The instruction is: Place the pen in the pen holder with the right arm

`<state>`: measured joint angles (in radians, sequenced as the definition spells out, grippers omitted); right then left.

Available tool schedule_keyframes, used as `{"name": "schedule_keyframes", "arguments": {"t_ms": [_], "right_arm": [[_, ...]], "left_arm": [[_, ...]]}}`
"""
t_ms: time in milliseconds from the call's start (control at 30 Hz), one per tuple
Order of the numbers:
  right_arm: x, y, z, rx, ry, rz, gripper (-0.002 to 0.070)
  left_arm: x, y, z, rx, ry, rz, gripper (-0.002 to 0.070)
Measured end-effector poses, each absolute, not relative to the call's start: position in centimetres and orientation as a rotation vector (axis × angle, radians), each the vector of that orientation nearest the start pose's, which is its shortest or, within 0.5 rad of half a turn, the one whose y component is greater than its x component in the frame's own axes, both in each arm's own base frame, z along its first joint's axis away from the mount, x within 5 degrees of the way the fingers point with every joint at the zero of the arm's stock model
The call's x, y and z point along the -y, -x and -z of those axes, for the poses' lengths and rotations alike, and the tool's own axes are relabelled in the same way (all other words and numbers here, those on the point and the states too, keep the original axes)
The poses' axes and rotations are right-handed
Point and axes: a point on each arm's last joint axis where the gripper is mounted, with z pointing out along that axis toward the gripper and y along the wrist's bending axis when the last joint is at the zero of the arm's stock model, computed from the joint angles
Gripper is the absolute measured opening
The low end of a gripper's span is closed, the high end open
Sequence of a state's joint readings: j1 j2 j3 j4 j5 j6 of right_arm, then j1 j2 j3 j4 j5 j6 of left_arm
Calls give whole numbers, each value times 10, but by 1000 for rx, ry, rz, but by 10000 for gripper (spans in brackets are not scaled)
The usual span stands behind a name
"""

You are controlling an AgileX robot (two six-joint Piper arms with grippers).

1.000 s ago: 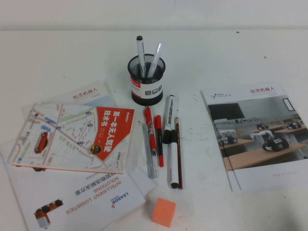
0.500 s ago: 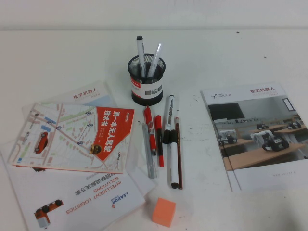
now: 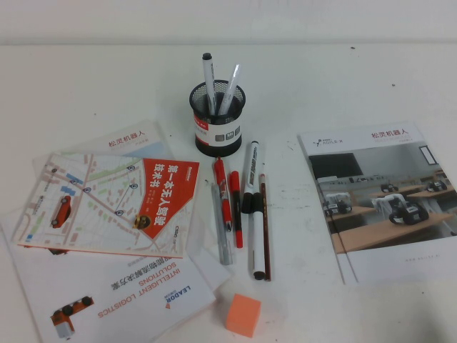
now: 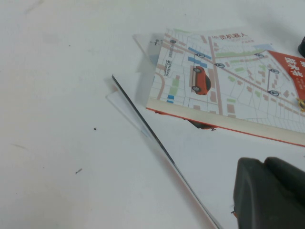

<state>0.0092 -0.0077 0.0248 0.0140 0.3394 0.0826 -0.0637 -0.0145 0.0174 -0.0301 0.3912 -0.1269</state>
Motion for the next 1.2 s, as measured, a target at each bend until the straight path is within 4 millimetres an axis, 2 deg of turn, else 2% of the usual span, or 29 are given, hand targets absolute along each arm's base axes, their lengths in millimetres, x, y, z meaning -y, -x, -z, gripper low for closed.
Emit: {"name": "schedule_keyframes", "arguments": {"t_ms": [267, 400, 500, 700, 767, 1000, 1200], "right_arm": [[-1, -54, -175, -1839, -78, -80, -20], [-4, -54, -175, -1837, -132, -163, -20], [-9, -54, -178, -1801, -252, -341, -20], [-19, -55, -192, -1587, -693, -936, -20], [-19, -55, -194, -1551, -753, -1013, -20], [-25, -53, -191, -1616, -717, -1049, -20], [-31, -51, -190, -1685, -567, -1007, -20]], "left_arm": [[4, -52, -173, -1879, 78, 161, -3], [4, -52, -173, -1879, 78, 161, -3], [4, -52, -173, -1879, 78, 161, -3], [4, -52, -173, -1879, 78, 161, -3], [4, -52, -173, -1879, 78, 161, -3], [4, -52, -173, -1879, 78, 161, -3], [4, -52, -173, -1879, 78, 161, -3]]}}
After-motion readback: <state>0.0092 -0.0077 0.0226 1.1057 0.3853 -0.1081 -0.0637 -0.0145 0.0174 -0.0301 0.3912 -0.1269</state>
